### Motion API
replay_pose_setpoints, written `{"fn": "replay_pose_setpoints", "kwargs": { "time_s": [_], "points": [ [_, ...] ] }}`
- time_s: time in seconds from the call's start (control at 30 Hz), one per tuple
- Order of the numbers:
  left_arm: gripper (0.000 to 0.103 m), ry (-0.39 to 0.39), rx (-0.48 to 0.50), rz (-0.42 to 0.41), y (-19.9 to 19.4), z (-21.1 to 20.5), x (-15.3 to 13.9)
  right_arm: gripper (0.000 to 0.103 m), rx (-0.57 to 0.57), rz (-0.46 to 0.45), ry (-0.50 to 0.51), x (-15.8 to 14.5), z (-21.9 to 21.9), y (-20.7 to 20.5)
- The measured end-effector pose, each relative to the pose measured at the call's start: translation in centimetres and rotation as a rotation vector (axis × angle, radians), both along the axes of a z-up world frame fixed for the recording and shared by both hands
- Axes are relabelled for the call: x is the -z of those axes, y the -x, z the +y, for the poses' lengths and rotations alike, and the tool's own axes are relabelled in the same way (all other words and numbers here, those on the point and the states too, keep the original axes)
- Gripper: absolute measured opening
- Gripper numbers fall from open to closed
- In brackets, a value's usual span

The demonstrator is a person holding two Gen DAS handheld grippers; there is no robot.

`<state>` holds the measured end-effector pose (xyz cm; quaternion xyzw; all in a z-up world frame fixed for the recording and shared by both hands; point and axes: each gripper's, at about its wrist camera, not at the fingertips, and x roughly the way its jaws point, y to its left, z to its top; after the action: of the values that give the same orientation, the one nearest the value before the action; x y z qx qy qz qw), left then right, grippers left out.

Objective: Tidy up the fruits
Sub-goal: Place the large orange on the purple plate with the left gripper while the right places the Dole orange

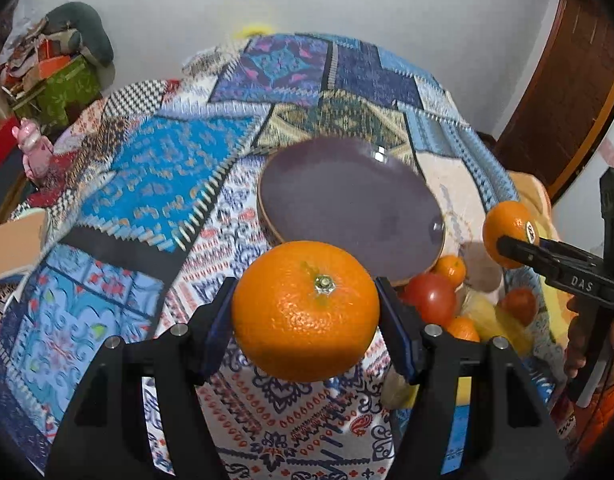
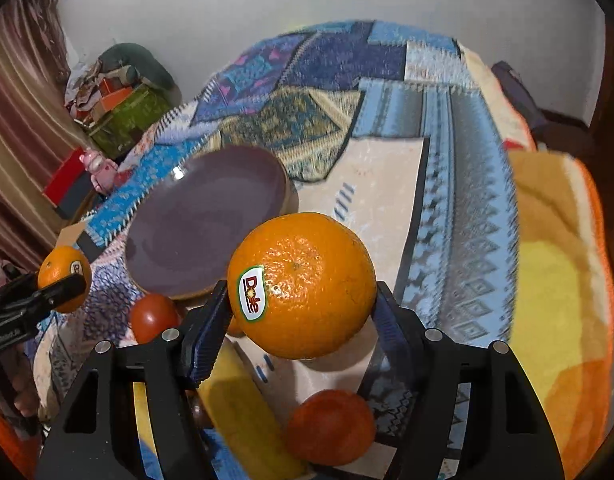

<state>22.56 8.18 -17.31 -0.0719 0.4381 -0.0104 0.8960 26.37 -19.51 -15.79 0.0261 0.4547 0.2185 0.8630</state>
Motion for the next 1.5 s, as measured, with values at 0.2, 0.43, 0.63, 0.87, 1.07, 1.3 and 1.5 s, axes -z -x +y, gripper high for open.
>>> {"fn": "replay_pose_setpoints", "kwargs": {
  "time_s": [0.2,0.43,0.63,0.87,1.07,1.3,1.5],
  "points": [
    [0.066,-0.019,0.023,-0.082,-0.6,-0.3,-3.3,0.066,-0.016,-0.068,-0.017,-2.7,1.2,-0.1],
    [0.066,-0.047,0.042,-0.154,-2.3,-1.1,-6.7,0.066,-0.035,-0.126,-0.035,-4.9,3.2,-1.1],
    [0.066,-0.043,0.037,-0.179,-4.7,-1.0,-8.0,0.066,-0.056,-0.158,-0.031,-5.7,5.1,-2.4],
    [0.066,-0.064,0.022,-0.165,-8.0,-0.6,-7.2,0.066,-0.072,-0.156,-0.013,-5.0,6.8,-4.3],
    [0.066,-0.064,0.027,-0.105,-10.5,-0.4,-4.4,0.066,-0.078,-0.113,0.011,-3.0,8.5,-6.2],
    [0.066,-0.063,0.048,-0.020,-13.2,-0.3,-0.6,0.066,-0.108,-0.063,0.083,-0.4,10.2,-7.9],
    [0.066,-0.057,0.052,0.039,-15.2,0.3,1.6,0.066,-0.124,-0.032,0.101,0.8,10.6,-8.8]
  ]
}}
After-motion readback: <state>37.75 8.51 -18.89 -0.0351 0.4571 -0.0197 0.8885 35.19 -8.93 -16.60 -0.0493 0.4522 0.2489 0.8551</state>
